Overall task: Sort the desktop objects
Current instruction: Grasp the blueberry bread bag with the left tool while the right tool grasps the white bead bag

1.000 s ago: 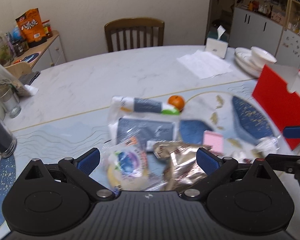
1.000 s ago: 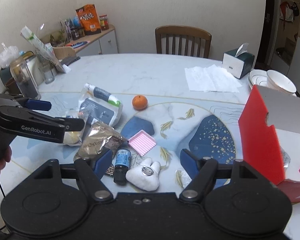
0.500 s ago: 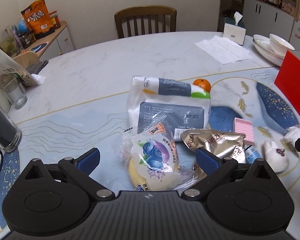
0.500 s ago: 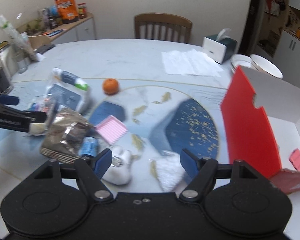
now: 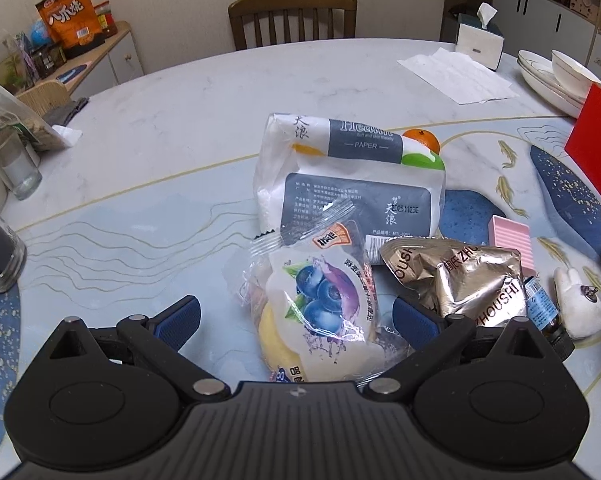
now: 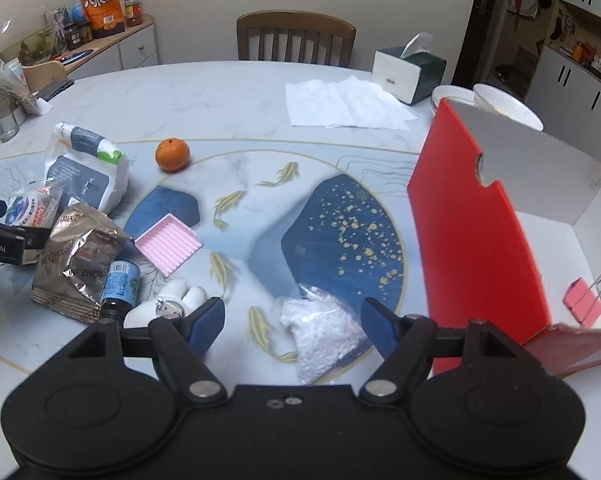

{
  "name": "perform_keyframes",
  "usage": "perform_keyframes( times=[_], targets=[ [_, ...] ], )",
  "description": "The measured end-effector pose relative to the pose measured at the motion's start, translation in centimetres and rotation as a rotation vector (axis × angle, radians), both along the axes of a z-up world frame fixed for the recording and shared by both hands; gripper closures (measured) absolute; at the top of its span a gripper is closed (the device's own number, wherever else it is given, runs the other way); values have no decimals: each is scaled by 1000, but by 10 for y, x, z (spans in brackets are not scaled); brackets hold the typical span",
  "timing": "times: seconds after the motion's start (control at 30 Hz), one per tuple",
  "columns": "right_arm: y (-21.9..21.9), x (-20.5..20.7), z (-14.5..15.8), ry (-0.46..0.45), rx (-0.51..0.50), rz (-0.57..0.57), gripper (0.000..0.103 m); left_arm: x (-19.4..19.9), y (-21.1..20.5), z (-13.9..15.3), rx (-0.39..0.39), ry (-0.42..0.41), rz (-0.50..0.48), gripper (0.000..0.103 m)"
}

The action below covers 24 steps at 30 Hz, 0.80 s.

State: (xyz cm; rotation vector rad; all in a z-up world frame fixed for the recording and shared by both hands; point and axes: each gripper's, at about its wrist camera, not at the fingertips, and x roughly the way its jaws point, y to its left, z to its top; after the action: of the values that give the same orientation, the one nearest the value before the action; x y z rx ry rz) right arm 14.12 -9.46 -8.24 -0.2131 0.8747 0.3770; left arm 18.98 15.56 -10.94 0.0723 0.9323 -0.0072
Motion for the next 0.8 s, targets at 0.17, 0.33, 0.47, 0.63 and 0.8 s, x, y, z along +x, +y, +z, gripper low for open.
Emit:
perform_keyframes(
  times=[0.17, 0.33, 0.47, 0.63, 0.8],
  targets=[
    [-6, 8, -15, 45, -26, -15, 28, 0, 3, -3, -8, 7, -1, 1],
    [-8, 9, -28, 70, -33, -25, 29, 1, 5, -6, -29, 16, 0, 5],
    [-6, 12, -28, 69, -23, -12, 30, 1, 4, -5, -48, 17, -11, 18],
    [-10, 16, -28, 100, 22, -22, 36, -1, 3, -4, -61, 18, -12, 38],
    [-9, 16, -26, 101, 34, -8, 52, -1, 3, -2, -62, 19, -2, 46]
  ],
)
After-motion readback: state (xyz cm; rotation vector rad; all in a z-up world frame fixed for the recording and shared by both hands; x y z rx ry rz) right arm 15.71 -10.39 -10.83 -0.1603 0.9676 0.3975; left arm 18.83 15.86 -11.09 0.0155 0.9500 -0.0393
